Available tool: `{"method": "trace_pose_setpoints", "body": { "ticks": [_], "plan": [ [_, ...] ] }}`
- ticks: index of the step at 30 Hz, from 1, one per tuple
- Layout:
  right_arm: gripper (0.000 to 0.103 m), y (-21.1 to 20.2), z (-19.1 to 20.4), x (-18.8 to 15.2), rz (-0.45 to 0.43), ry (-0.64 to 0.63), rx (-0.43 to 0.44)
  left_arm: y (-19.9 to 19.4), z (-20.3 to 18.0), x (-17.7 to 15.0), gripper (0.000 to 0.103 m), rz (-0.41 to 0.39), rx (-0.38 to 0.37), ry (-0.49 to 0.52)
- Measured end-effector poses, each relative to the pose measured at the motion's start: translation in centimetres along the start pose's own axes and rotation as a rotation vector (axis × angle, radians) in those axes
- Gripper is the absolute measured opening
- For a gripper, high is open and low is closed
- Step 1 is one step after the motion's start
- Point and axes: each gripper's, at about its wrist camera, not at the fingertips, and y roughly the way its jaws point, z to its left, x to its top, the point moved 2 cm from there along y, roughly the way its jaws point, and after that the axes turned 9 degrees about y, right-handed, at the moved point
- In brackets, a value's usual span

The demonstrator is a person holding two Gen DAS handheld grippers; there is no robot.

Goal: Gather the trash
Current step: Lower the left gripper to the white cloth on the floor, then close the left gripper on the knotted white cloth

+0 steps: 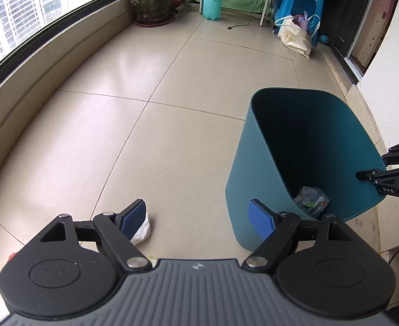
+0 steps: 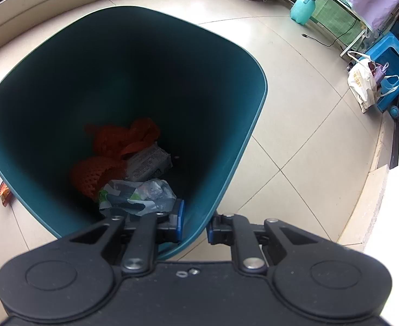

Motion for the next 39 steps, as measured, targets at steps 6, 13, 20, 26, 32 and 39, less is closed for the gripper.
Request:
{"method": "trace_pose_setpoints", "body": {
  "ticks": [6, 13, 20, 26, 32, 39],
  "plan": [
    [0.016, 0.2, 0.3, 0.1, 0.015, -0.005, -0.009, 3.5, 3.3, -0.8, 0.083, 0.037, 0.045, -0.035],
    [0.016, 0.4, 0.5, 0.5, 0.035, -0.003, -0.014, 10.5, 8.4, -2.3, 0.083, 0.117, 0.053, -0.148],
    [0.016, 0.6, 0.6, 0.6, 0.055, -0.008, -0.022, 18.2, 12.0, -5.6, 0.083, 0.222, 0.048, -0.274],
    [0.016, 0.8, 0.8, 0.7, 0.062, -0.010, -0.025, 23.0, 14.1, -8.7, 0.083, 0.311, 0.101, -0.322],
    [0.016, 0.9, 0.9, 0.7, 0.066, -0.011, -0.028, 26.0, 15.2, -10.7, 0.083, 0.375, 0.162, -0.349],
    [0.016, 1.0, 0.9, 0.6, 0.069, -0.011, -0.032, 28.1, 15.8, -12.2, 0.082, 0.415, 0.153, -0.392]
  ]
}}
